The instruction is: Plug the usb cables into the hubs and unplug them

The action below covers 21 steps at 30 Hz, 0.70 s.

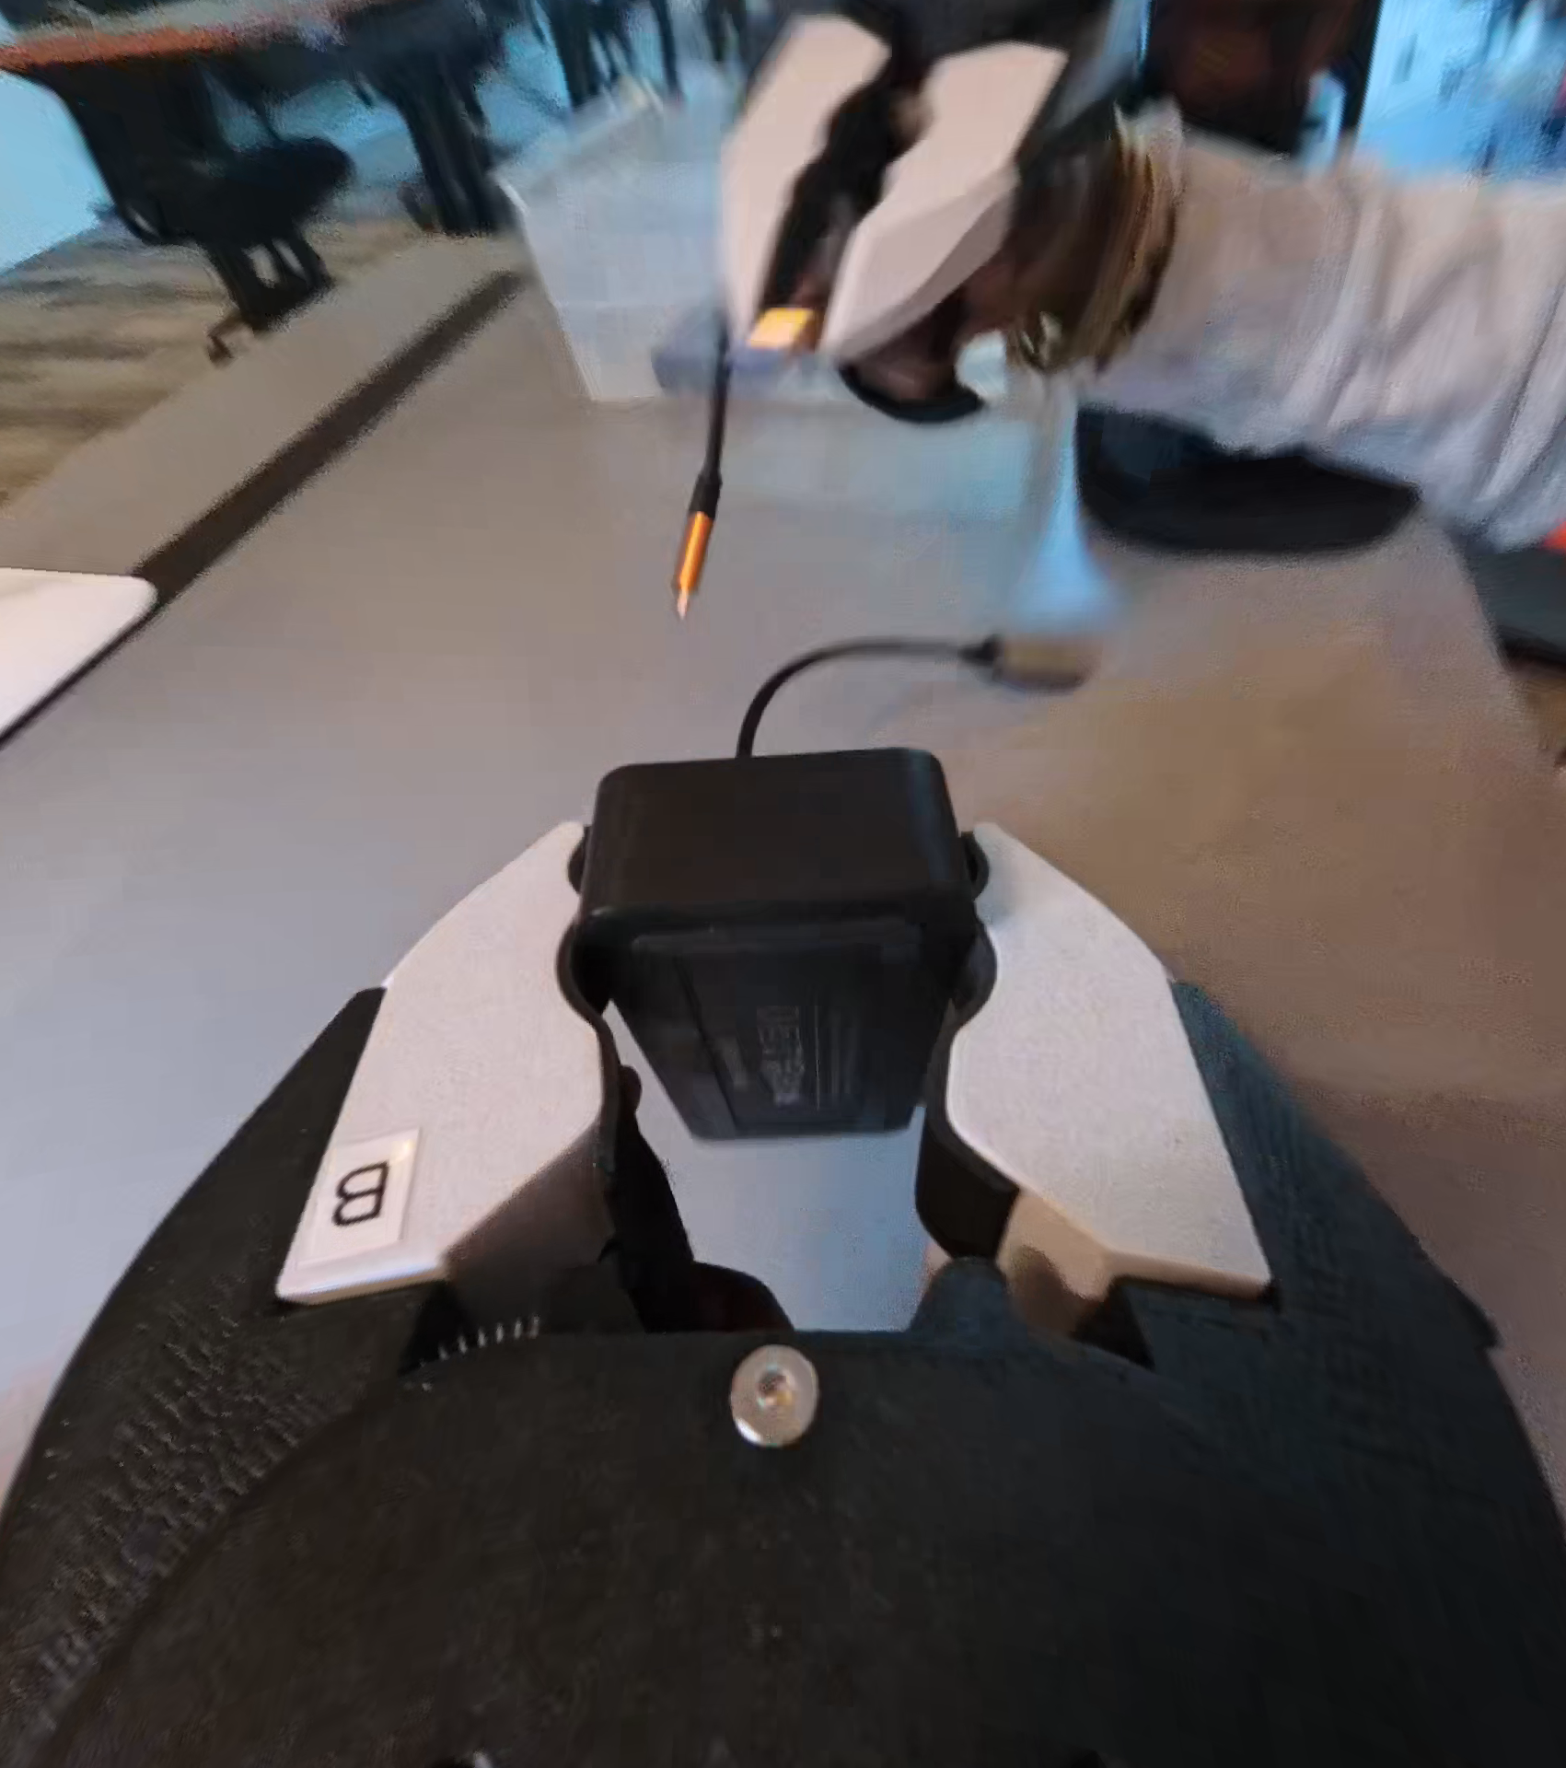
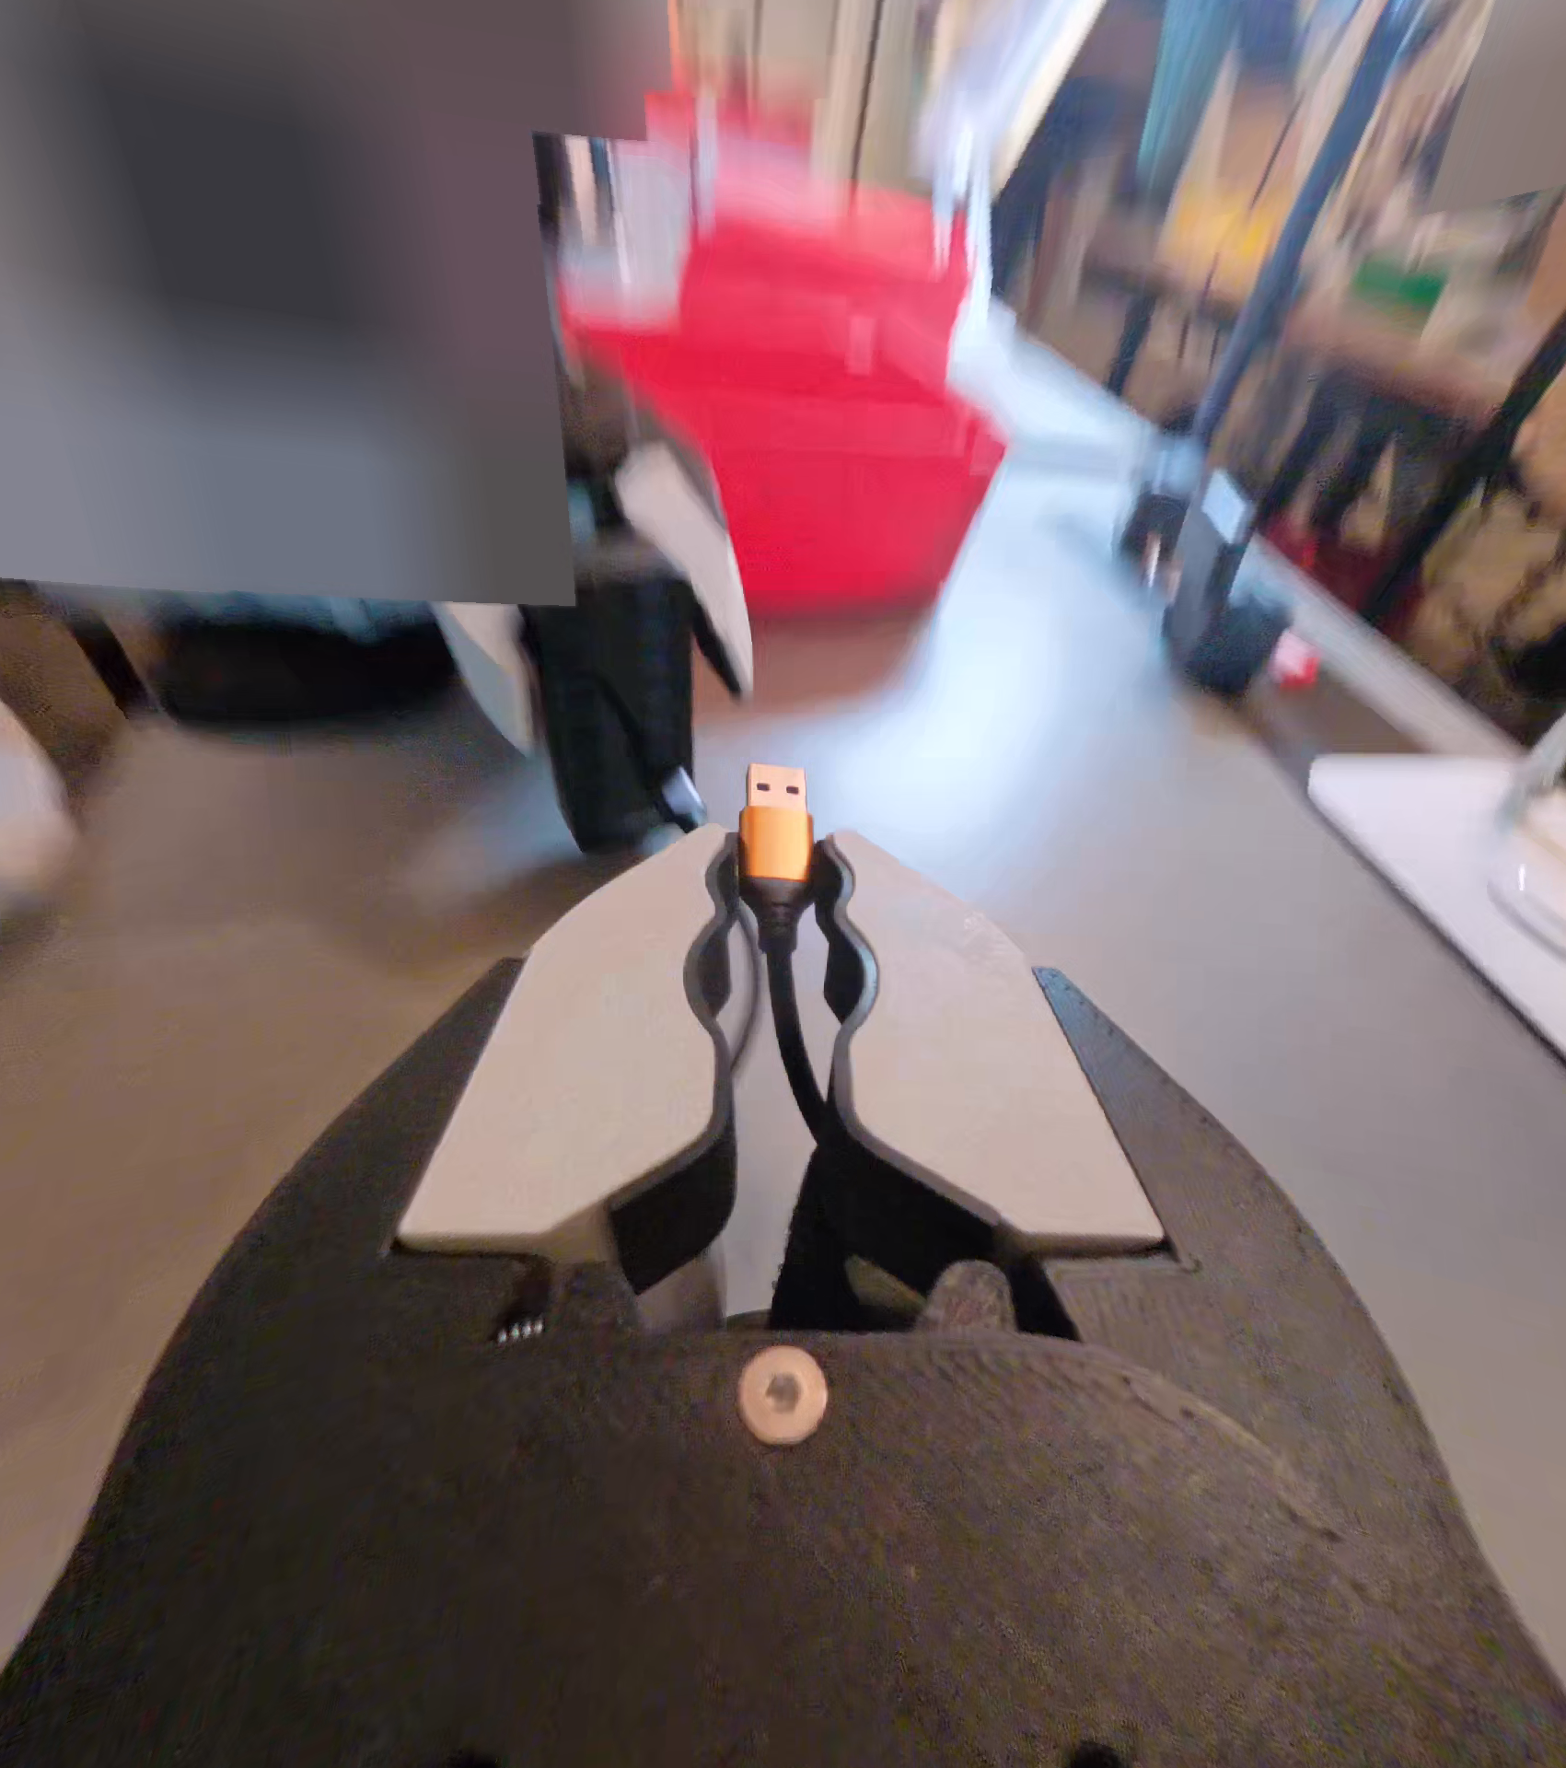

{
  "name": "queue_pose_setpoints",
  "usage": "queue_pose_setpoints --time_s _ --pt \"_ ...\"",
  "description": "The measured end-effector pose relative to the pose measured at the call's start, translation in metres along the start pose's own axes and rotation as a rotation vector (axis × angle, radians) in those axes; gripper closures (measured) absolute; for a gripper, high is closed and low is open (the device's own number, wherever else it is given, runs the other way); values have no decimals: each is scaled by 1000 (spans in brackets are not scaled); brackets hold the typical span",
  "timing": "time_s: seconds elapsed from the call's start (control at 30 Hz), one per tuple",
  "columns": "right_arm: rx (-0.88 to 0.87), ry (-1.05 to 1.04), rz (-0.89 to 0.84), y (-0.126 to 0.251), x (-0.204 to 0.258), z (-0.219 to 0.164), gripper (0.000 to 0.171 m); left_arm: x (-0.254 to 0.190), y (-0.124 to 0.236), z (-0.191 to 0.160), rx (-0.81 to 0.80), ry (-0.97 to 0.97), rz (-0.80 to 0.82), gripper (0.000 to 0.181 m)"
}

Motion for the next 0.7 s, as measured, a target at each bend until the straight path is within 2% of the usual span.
queue_pose_setpoints --time_s 0.03,0.07,0.13,0.27,0.4,0.5,0.57,0.7 --pt "-154 -10 25 15 0 12 157 4 9 7 -69 35 -11 111" --pt "-229 3 30 22 1 22 156 4 13 18 -140 39 -32 111" --pt "-245 44 -3 24 2 32 156 0 11 33 -212 49 -76 111" --pt "-377 55 -24 37 5 46 156 -1 3 26 -212 67 -100 111" --pt "-444 100 -239 87 7 74 156 -6 -1 13 -202 118 -124 111" --pt "-335 105 -565 137 16 88 156 -8 -3 14 -205 102 -122 111" --pt "-211 18 -791 170 23 87 156 -11 -3 14 -201 94 -133 111" --pt "-8 -209 -1046 220 37 62 156 -15 -6 14 -185 62 -140 111"
Point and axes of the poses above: each gripper's, where its closed fingertips meet, y back along the fingers, z out of its top, x = y × z across the jaws, the point moved 8 cm from there along y, back along the fingers, and after that the axes turned 10 degrees about z, right-handed, at the moved point
